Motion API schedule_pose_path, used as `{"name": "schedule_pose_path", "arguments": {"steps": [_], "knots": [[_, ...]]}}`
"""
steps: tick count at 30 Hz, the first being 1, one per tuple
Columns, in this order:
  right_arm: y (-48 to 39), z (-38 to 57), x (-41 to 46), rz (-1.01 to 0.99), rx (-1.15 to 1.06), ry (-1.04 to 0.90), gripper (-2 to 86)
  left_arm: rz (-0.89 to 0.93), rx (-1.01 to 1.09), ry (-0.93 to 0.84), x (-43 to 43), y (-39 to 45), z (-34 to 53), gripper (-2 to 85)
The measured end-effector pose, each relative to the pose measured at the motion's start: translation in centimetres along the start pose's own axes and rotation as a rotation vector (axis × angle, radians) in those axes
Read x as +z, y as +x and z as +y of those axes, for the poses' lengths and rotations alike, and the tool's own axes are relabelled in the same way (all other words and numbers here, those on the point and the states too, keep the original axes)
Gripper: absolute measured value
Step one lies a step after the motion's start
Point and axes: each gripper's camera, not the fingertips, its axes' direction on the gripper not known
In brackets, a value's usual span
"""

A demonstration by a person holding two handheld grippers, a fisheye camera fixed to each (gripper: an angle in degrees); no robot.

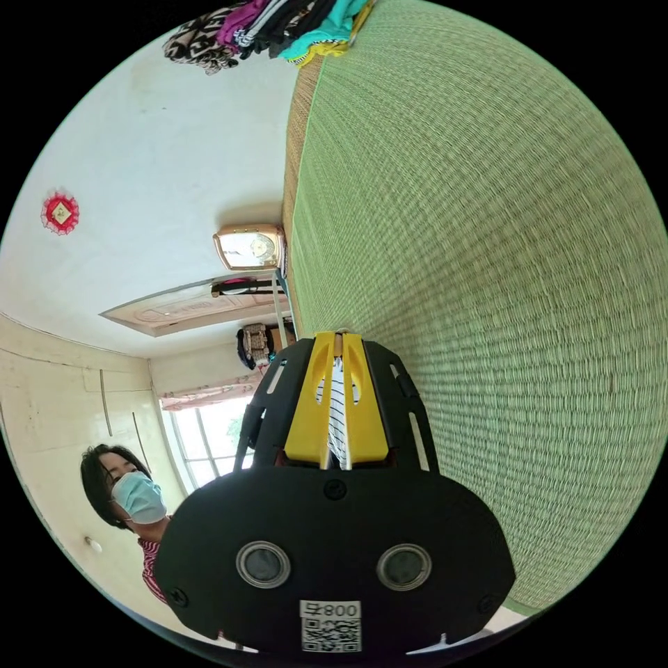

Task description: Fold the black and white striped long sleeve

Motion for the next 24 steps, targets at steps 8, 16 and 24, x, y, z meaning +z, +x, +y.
{"name": "schedule_pose_path", "arguments": {"steps": [8, 16, 24], "knots": [[2.5, 0.8, -2.1, -0.029, -0.006, 0.025, 1.3, 0.015, 0.028, 0.028, -0.6, 1.2, -0.8, 2.3], [0.8, 4.5, -2.7, 0.033, -0.126, 0.069, 0.2, -0.012, 0.178, -0.233, 6.7, 5.1, 1.4, 1.4], [-3.4, 4.1, 11.1, 0.341, -0.291, -0.232, 0.0, -0.217, 0.283, -0.384, 13.9, 7.5, 0.9, 0.3]]}}
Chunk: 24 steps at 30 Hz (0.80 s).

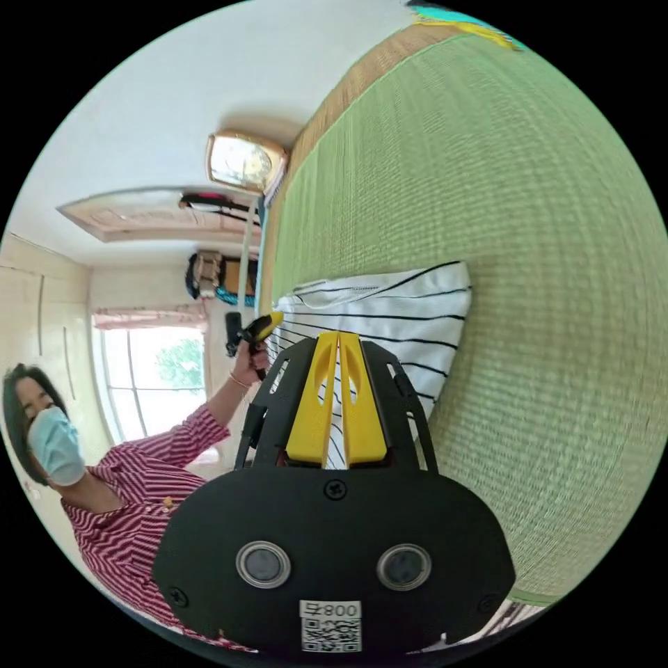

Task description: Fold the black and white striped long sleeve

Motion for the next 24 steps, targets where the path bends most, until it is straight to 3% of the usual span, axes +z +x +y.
{"name": "schedule_pose_path", "arguments": {"steps": [6, 15, 24], "knots": [[-1.9, -3.2, 6.9, 0.089, -0.063, -0.108, 0.1, -0.074, -0.014, 0.001, 1.4, -0.4, -1.3, 0.1], [-0.2, -5.3, 8.1, 0.123, -0.015, -0.055, 0.1, -0.077, -0.012, 0.051, 0.8, -1.6, 0.7, 0.2], [-0.2, -1.2, 5.0, -0.025, -0.069, 0.026, 0.4, -0.072, -0.056, 0.197, -7.3, -3.8, 10.0, 1.1]]}}
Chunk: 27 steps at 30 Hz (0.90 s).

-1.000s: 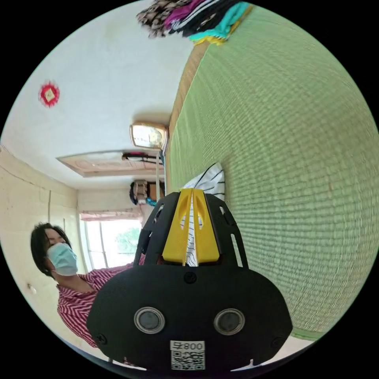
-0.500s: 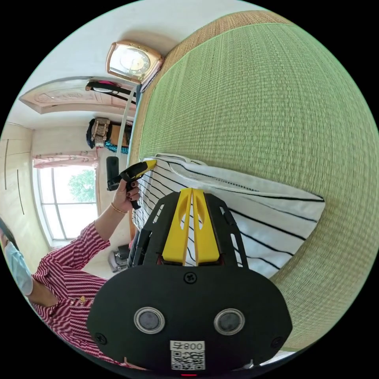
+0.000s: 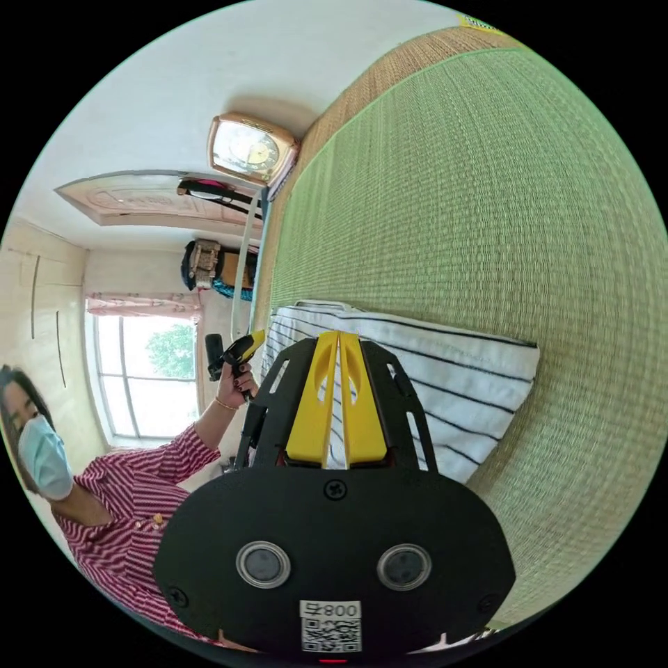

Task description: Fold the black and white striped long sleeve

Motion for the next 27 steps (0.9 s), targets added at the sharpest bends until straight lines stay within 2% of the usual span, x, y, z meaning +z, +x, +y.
{"name": "schedule_pose_path", "arguments": {"steps": [7, 13, 21, 27], "knots": [[0.2, 12.7, -4.5, -0.027, 0.030, 0.036, 2.8, -0.072, -0.102, 0.020, -8.1, -4.1, 10.2, 7.0], [1.4, 22.3, -5.8, -0.010, 0.140, 0.052, 7.3, -0.076, -0.132, -0.047, -8.7, -6.0, 15.5, 9.1], [1.6, 24.9, -3.4, 0.063, 0.149, 0.016, 7.9, -0.119, -0.097, -0.132, -6.5, -7.0, 16.6, 5.1], [1.9, 23.3, -1.8, 0.057, 0.150, -0.050, 1.7, -0.097, -0.084, -0.105, -8.0, -7.9, 17.2, 2.2]]}}
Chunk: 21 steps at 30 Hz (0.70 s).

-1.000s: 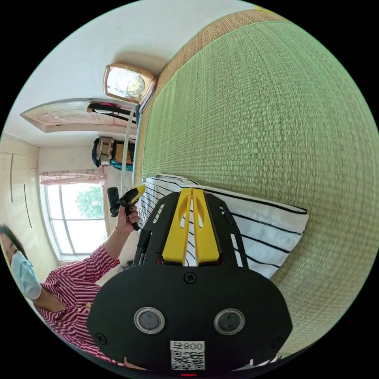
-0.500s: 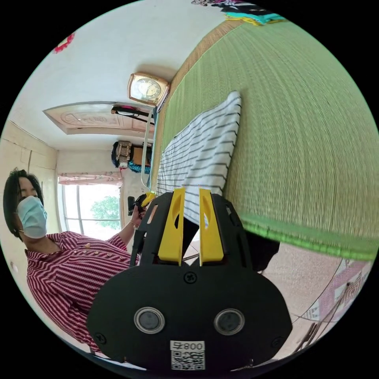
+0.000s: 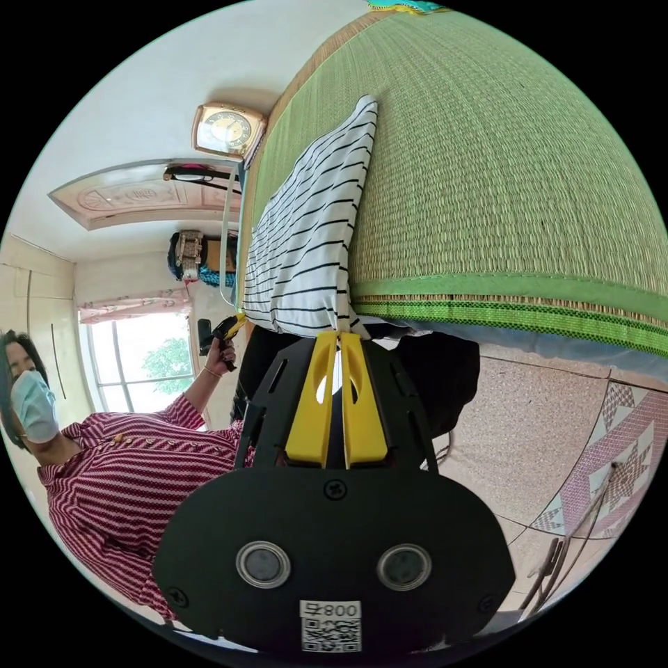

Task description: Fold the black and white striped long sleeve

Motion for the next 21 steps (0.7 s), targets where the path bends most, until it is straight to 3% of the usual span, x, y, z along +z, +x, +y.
{"name": "schedule_pose_path", "arguments": {"steps": [3, 5, 21], "knots": [[0.0, 0.1, -0.8, 0.059, 0.005, -0.004, 0.8, -0.007, -0.032, 0.031, -0.9, -1.7, 0.7, 1.7], [0.7, 0.3, -1.5, 0.003, 0.021, 0.012, 0.5, 0.078, -0.083, 0.067, -1.0, -3.5, 1.5, 1.4], [-0.1, 0.8, -0.5, -0.079, -0.008, 0.021, 2.9, 0.159, -0.131, 0.092, 0.6, -5.4, 4.8, 2.9]]}}
